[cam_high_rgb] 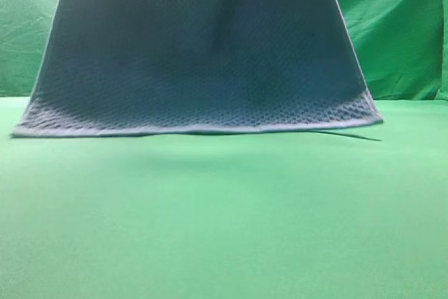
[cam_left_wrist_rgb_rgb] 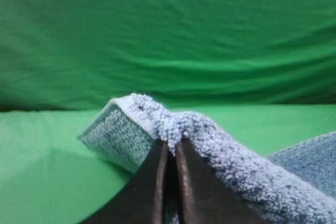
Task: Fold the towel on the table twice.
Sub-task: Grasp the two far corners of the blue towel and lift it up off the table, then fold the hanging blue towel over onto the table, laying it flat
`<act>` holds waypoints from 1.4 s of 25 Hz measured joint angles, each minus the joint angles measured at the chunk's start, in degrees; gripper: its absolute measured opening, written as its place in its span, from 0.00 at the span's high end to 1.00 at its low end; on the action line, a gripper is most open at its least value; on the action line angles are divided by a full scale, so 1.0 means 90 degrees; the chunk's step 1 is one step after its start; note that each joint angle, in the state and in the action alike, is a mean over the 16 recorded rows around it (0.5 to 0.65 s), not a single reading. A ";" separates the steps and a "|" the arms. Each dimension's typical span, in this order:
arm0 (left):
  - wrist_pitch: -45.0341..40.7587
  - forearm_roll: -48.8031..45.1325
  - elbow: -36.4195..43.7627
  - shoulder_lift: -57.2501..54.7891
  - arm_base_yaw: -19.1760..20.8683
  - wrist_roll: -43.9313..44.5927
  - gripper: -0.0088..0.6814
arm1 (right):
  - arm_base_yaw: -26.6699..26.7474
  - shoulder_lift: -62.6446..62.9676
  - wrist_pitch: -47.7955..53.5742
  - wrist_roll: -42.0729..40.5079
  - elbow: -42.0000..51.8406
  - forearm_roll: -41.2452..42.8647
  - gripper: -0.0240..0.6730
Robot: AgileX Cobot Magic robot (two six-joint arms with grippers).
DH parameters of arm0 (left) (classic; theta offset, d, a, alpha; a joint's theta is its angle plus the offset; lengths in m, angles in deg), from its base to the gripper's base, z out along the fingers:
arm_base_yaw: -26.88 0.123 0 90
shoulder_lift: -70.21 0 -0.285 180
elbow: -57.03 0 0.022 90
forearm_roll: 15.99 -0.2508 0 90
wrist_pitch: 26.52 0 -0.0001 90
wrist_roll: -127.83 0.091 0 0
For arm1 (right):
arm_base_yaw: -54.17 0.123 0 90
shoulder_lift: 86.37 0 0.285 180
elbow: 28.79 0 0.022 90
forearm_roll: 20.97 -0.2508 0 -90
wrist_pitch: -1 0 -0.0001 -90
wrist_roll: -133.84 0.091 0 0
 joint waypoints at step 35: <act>-0.1046 0.0375 0.2243 0.1694 -0.0027 0.0239 0.99 | -0.0229 0.2358 0.2086 0.0316 0.2529 0.0101 0.97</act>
